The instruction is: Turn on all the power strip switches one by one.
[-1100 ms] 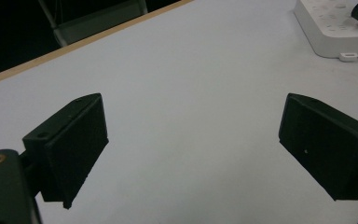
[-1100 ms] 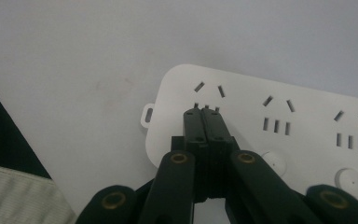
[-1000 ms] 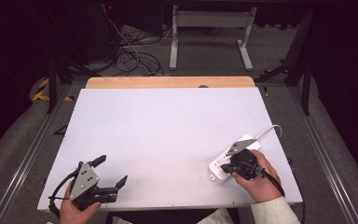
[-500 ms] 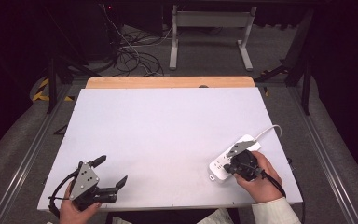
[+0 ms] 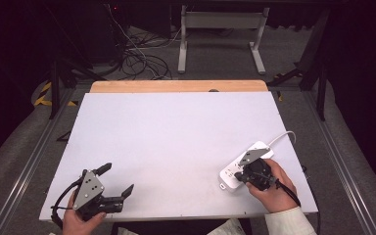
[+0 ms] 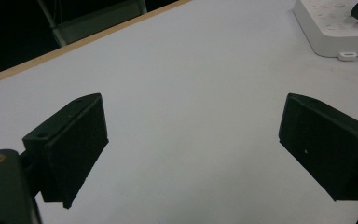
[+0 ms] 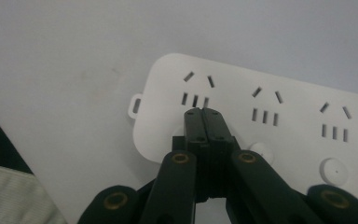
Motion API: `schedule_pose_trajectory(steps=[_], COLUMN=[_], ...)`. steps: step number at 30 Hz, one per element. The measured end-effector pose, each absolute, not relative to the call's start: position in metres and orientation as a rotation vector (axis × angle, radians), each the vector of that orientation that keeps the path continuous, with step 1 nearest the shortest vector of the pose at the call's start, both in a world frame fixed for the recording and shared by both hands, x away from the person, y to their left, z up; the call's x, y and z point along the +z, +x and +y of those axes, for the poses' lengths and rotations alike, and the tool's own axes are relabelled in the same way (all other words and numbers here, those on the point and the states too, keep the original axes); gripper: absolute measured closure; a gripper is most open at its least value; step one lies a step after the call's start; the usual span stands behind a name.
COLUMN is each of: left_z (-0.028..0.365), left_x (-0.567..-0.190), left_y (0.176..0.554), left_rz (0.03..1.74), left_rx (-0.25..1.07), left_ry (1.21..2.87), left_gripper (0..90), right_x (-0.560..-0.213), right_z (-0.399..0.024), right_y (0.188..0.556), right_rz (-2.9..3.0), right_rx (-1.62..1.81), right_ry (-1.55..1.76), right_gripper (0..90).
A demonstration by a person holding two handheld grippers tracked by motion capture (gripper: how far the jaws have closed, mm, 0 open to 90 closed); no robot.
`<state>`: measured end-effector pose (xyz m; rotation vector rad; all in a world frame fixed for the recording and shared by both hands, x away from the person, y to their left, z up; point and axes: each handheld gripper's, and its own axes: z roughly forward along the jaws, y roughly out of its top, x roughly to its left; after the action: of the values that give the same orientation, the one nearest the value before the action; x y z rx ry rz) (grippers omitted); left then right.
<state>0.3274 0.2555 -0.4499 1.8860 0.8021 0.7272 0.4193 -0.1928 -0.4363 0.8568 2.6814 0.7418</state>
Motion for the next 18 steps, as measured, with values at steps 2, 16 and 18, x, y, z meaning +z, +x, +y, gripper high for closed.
schedule_pose_trajectory(steps=[2, 16, 18], left_z=[0.2555, 0.2553, 0.2553], left_x=[-0.4499, -0.4499, -0.4499], left_y=[0.3272, 0.3272, 0.3271], left_rz=[0.803, 0.802, 0.801], left_rx=[0.725, 0.728, 0.728], left_ry=[1.886, 1.887, 1.887], left_gripper=[8.3, 8.4, 8.3], right_x=[-0.4348, -0.4375, -0.4378], right_z=[-0.1914, -0.1895, -0.1892], right_y=[0.4186, 0.4187, 0.4186], right_rz=[2.679, 2.697, 2.696], right_rx=[0.746, 0.738, 0.734], right_ry=[0.842, 0.843, 0.846], right_gripper=[90.0, 90.0, 90.0])
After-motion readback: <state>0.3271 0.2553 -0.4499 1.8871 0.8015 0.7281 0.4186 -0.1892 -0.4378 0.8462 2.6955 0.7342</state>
